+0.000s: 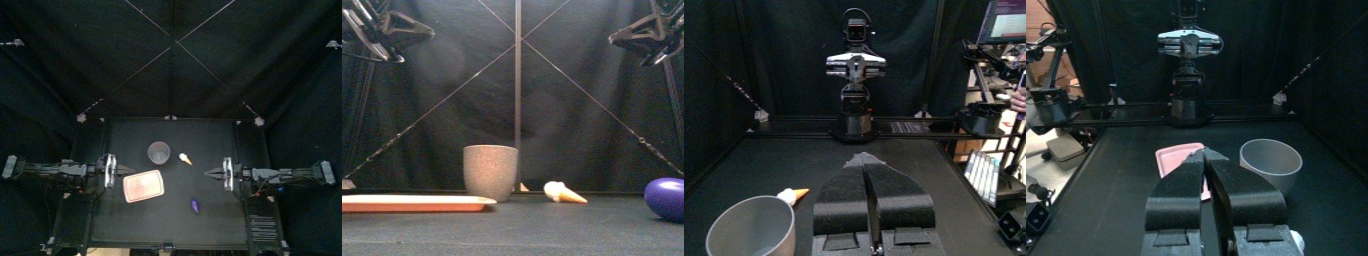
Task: Pick the ice cream then place it in the grey bowl
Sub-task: Pick the ice cream
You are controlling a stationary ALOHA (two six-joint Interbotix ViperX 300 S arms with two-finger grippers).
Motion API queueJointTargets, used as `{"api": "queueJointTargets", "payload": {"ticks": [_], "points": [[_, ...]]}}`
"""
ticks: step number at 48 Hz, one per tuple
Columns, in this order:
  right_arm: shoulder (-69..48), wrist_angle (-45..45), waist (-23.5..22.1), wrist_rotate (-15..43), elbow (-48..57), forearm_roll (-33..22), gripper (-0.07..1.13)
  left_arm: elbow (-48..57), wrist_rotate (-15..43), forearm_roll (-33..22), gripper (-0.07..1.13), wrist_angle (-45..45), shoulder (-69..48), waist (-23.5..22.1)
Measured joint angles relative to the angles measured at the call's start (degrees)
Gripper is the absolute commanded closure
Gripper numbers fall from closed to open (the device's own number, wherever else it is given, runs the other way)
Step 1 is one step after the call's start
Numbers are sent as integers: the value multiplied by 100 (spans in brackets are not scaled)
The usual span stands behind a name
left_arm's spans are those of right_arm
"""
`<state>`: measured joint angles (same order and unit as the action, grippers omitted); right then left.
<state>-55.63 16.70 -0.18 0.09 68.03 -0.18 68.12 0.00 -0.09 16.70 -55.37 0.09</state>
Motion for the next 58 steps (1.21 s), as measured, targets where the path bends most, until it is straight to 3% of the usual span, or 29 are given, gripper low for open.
{"api": "queueJointTargets", "payload": {"ticks": [7, 16, 20, 30, 35, 58], "points": [[185, 0, -70, 9, -9, 35, 105, 70, 9, 0, 111, 123, 0, 97], [914, 0, -439, 97, -53, 387, 91, 70, 9, 9, 109, 185, 0, 114], [1380, -18, -668, 123, -105, 501, 75, 70, 9, 18, 109, 193, 0, 105], [2865, -62, -1169, 132, -439, 571, 20, 70, 9, 53, 109, 193, 0, 114], [3445, -62, -1371, 123, -729, 571, 1, 88, 0, 79, 109, 193, 0, 114], [4852, -466, -2171, 114, -1521, 563, 2, 114, 9, 105, 109, 176, 0, 105]]}}
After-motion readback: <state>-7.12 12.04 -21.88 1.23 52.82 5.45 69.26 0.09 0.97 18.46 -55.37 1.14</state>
